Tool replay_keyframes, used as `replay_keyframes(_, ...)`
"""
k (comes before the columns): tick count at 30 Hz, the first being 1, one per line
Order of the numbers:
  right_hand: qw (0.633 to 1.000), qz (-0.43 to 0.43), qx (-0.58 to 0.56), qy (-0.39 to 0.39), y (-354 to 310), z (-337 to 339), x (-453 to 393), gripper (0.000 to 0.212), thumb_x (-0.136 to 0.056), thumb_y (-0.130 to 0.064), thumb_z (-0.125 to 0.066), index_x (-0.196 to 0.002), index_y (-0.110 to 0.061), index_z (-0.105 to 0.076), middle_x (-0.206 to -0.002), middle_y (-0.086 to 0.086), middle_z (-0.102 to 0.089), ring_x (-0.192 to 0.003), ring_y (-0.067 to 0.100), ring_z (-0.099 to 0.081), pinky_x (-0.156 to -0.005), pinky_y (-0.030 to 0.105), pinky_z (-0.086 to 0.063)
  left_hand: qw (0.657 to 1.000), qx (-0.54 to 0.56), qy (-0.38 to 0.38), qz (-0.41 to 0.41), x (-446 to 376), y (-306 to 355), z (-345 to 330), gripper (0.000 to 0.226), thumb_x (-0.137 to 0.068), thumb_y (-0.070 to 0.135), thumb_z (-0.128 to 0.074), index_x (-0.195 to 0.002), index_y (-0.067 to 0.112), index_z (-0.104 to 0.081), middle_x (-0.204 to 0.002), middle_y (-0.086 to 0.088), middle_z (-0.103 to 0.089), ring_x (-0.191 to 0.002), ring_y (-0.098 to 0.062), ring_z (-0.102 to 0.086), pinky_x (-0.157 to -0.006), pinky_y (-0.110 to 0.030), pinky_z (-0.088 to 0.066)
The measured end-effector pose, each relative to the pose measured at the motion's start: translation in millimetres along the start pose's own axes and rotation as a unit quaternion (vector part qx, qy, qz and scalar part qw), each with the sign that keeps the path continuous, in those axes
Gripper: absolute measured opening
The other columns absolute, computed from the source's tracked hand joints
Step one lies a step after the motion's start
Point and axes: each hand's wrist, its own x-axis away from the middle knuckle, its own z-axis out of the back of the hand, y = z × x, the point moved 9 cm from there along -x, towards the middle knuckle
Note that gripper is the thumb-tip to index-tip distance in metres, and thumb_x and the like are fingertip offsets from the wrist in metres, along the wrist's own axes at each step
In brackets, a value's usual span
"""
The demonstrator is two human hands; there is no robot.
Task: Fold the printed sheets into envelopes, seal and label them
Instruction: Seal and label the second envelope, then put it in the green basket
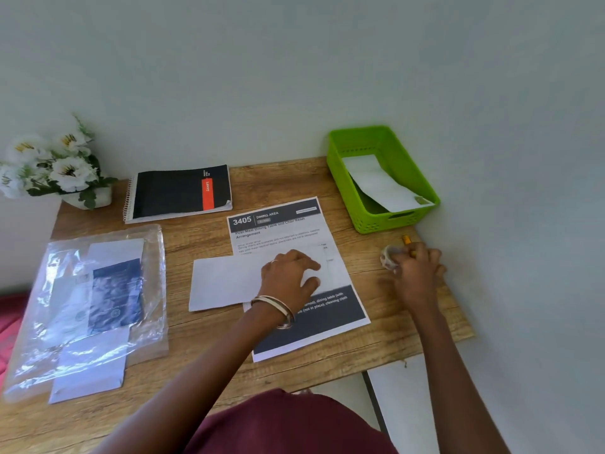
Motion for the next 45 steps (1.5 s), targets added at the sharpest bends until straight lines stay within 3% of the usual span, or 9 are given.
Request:
replay_keyframes(6, 0.985, 0.021, -0.173, -0.004, -13, 4, 7, 0.027, -0.08, -0.024, -0.074, -0.1, -0.007, -0.071, -0.115, 0.011, -0.056, -0.11, 0.031, -0.038, -0.088, 0.042, -0.039, 0.991, 0.122, -0.005, -0.055, -11, 39, -12, 0.03, -0.081, 0.037, -0.053, -0.105, 0.026, -0.068, -0.108, 0.003, -0.067, -0.102, -0.019, -0.059, -0.091, -0.041, -0.045)
replay_keyframes(10, 0.951, 0.089, -0.294, -0.039, -44, 14, 25, 0.022, -0.078, -0.029, -0.075, -0.093, -0.012, -0.07, -0.105, 0.0, -0.055, -0.106, 0.015, -0.036, -0.08, 0.018, -0.032, 0.987, 0.127, 0.065, -0.069, -10, 50, -2, 0.031, -0.083, 0.032, -0.054, -0.109, 0.022, -0.068, -0.106, 0.0, -0.065, -0.101, -0.021, -0.054, -0.084, -0.028, -0.038)
replay_keyframes(12, 0.941, 0.116, -0.311, -0.063, -58, 15, 31, 0.023, -0.078, -0.034, -0.073, -0.093, -0.017, -0.069, -0.106, -0.003, -0.053, -0.107, 0.014, -0.037, -0.083, 0.024, -0.032, 0.983, 0.13, 0.11, -0.061, -8, 46, 7, 0.027, -0.083, 0.036, -0.056, -0.103, 0.026, -0.07, -0.102, 0.005, -0.065, -0.098, -0.02, -0.053, -0.081, -0.028, -0.037)
replay_keyframes(17, 0.931, 0.174, -0.311, -0.083, -85, 24, 42, 0.036, -0.073, -0.054, -0.064, -0.094, -0.024, -0.068, -0.104, -0.024, -0.05, -0.102, 0.005, -0.034, -0.091, 0.036, -0.034, 0.976, 0.134, 0.167, -0.038, -1, 29, 24, 0.024, -0.079, 0.045, -0.057, -0.09, 0.03, -0.073, -0.09, 0.012, -0.066, -0.091, -0.018, -0.054, -0.076, -0.041, -0.045)
replay_keyframes(22, 0.923, 0.213, -0.307, -0.094, -100, 27, 46, 0.026, -0.076, -0.026, -0.075, -0.1, -0.021, -0.067, -0.108, -0.025, -0.05, -0.104, 0.009, -0.037, -0.095, 0.045, -0.034, 0.974, 0.135, 0.184, -0.014, 3, 21, 36, 0.014, -0.074, 0.035, -0.064, -0.078, 0.025, -0.072, -0.085, 0.01, -0.067, -0.088, -0.017, -0.054, -0.075, -0.041, -0.044)
replay_keyframes(35, 0.953, 0.183, -0.232, -0.064, -99, 24, 49, 0.018, -0.083, -0.039, -0.066, -0.093, -0.023, -0.067, -0.104, -0.019, -0.059, -0.107, 0.008, -0.041, -0.089, 0.037, -0.023, 0.963, 0.234, 0.132, 0.022, 9, 9, 36, 0.004, -0.082, 0.02, -0.068, -0.078, 0.018, -0.067, -0.08, 0.011, -0.062, -0.079, -0.007, -0.056, -0.073, -0.024, -0.045)
replay_keyframes(39, 0.96, 0.157, -0.222, -0.068, -91, 22, 46, 0.014, -0.084, -0.038, -0.067, -0.086, -0.025, -0.062, -0.094, -0.019, -0.056, -0.102, 0.009, -0.043, -0.085, 0.035, -0.023, 0.934, 0.337, 0.089, 0.072, 10, -1, 29, 0.007, -0.083, 0.017, -0.067, -0.077, 0.02, -0.067, -0.078, 0.008, -0.068, -0.075, -0.004, -0.061, -0.07, -0.02, -0.048)
replay_keyframes(42, 0.969, 0.13, -0.196, -0.075, -78, 14, 41, 0.009, -0.083, -0.037, -0.066, -0.083, -0.031, -0.06, -0.092, -0.016, -0.057, -0.1, 0.013, -0.043, -0.09, 0.047, -0.035, 0.889, 0.429, 0.085, 0.138, 12, -13, 28, 0.014, -0.085, 0.012, -0.064, -0.073, 0.019, -0.067, -0.075, -0.003, -0.068, -0.069, -0.012, -0.06, -0.064, -0.023, -0.048)
replay_keyframes(45, 0.99, 0.094, -0.082, -0.068, -62, 10, 34, 0.016, -0.088, -0.033, -0.06, -0.102, -0.027, -0.066, -0.11, -0.006, -0.062, -0.109, 0.02, -0.041, -0.093, 0.045, -0.031, 0.864, 0.459, 0.087, 0.187, 17, -21, 27, 0.013, -0.087, 0.013, -0.061, -0.077, 0.017, -0.068, -0.079, -0.006, -0.069, -0.069, -0.014, -0.06, -0.065, -0.029, -0.05)
